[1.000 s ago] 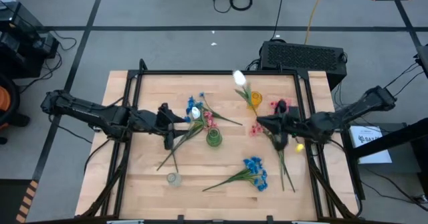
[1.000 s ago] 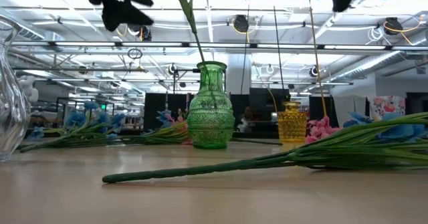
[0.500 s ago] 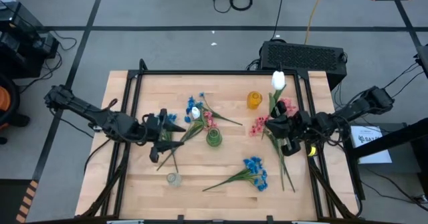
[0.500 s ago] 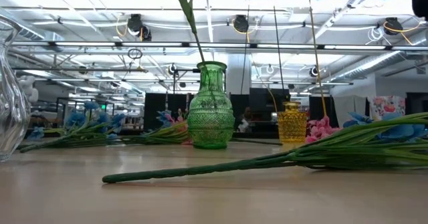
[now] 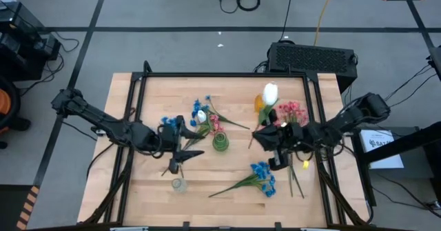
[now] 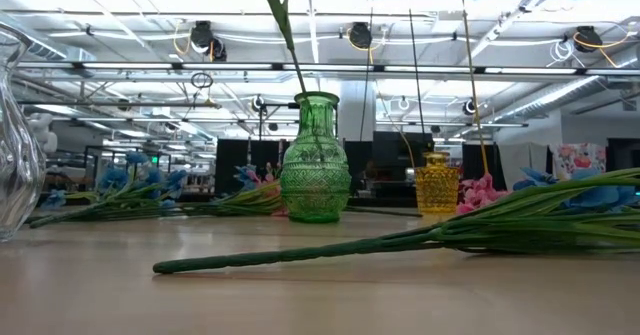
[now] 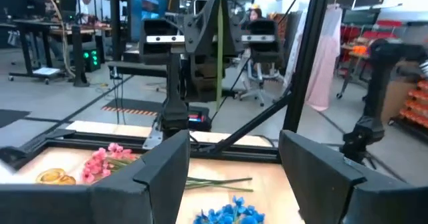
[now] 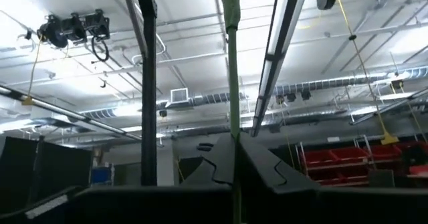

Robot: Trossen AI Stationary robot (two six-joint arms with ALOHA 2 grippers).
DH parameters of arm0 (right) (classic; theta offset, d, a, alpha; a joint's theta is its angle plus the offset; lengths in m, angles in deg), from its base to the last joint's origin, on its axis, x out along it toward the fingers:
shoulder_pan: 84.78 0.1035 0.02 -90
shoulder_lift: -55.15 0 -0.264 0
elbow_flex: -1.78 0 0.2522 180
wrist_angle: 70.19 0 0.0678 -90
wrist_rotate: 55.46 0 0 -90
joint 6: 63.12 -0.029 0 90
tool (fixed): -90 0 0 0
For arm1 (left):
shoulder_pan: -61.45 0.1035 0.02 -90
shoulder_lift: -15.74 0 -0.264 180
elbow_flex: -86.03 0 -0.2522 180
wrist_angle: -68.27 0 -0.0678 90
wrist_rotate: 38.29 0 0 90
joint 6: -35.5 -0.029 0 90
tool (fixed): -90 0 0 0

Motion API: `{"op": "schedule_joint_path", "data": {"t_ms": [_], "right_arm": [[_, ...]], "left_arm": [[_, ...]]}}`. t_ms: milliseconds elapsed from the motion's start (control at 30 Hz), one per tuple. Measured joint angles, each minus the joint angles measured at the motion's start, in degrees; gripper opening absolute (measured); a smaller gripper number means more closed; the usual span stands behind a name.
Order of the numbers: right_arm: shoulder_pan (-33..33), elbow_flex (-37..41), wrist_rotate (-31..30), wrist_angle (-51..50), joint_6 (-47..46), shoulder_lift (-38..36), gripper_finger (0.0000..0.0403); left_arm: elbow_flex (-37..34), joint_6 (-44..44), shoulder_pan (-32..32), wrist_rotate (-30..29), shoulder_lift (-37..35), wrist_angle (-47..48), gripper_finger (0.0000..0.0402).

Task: Sort flowers into vase by color
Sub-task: Put the left white flower into the green vase

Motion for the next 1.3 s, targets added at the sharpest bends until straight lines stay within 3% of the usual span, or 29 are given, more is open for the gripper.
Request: {"op": "schedule_joint_path", "data": {"t_ms": [267, 567, 733, 933, 1300], "right_arm": [[-0.1, -10.27, 0.01, -0.05, 3.07, 10.6, 0.0], [-0.46, -15.2, -0.04, -0.08, 3.48, 17.39, 0.0], [-0.88, -17.57, -0.05, -0.02, 3.82, 19.35, 0.0], [-1.14, -18.92, -0.08, -0.17, 6.2, 20.2, 0.0], [-2.23, -18.92, -0.08, -0.24, 6.39, 20.2, 0.0]], "left_arm": [[6.28, -2.49, -1.31, -1.83, 6.26, 0.3, 0.0246], [8.19, -3.08, -1.72, -4.15, 10.07, 0.22, 0.0333], [8.25, -1.93, -0.89, -5.81, 10.5, 0.2, 0.0349], [8.22, -1.86, -0.56, -2.4, 10.92, 0.15, 0.0344], [8.22, -1.77, 1.02, -2.02, 11.23, -0.14, 0.0261]]}}
